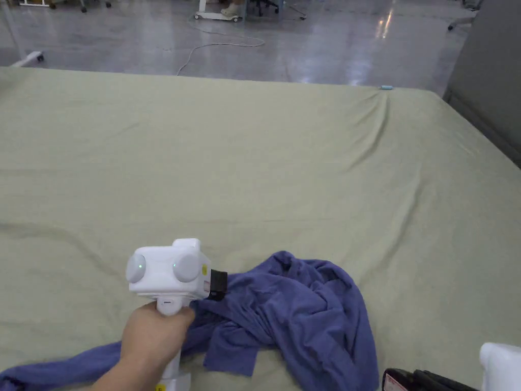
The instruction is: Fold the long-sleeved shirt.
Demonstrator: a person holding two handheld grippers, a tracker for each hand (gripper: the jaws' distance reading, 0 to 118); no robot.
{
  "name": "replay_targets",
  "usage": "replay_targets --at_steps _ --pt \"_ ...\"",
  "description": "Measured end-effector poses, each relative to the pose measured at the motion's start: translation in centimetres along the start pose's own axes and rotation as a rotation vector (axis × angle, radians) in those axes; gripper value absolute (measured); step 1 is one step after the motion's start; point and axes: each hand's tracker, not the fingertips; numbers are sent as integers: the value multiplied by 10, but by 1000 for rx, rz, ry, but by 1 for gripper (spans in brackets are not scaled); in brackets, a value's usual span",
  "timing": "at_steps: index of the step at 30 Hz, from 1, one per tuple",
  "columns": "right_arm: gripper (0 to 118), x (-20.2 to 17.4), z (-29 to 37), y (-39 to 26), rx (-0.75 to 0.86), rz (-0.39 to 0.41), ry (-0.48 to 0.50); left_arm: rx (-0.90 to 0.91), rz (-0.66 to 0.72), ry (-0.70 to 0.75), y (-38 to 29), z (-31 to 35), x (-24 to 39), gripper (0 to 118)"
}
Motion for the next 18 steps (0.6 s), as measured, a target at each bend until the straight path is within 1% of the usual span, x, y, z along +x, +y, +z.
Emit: replay_targets --at_steps 1,2,3,4,5,6,7,8,9,10,11,13,14,15,16,17,18 --pt "0 2 -3 0 -8 6 -15 -15 -32 25 -5 -4 2 81" --pt "0 4 -7 1 -12 9 -32 70 -71 17 -8 10 2 81" --pt "0 6 -10 3 -15 12 -44 64 -87 25 -5 19 4 71" --pt "0 8 -15 5 -20 17 -46 57 -85 16 -3 27 4 48" --pt "0 10 -23 9 -25 24 -47 75 -77 -48 -2 37 -2 14" --pt "14 11 -31 12 -28 45 -45 68 -22 -132 -1 49 -9 0" --pt "47 12 -42 16 -31 75 -41 71 50 -243 0 57 -16 0" --pt "91 13 -60 20 -60 109 -59 82 100 -272 1 66 -22 0" --pt "118 15 -80 24 -118 135 -92 96 110 -258 2 76 -25 0" --pt "115 16 -91 23 -99 109 -88 105 81 -229 2 85 -27 0" --pt "115 21 -108 22 -133 173 -152 154 37 -191 3 96 -28 0" --pt "115 21 -147 20 -235 228 -209 173 16 -195 1 111 -28 0" --pt "114 23 -165 15 -313 251 -229 175 15 -200 -3 122 -21 0" --pt "104 26 -179 9 -350 254 -244 171 23 -214 -5 127 -20 0" --pt "78 30 -189 2 -367 263 -249 173 22 -221 -6 131 -19 0" --pt "34 27 -198 2 -375 281 -235 175 21 -224 -8 136 -18 0" --pt "7 31 -204 -1 -416 283 -233 175 22 -225 -7 133 -21 0"
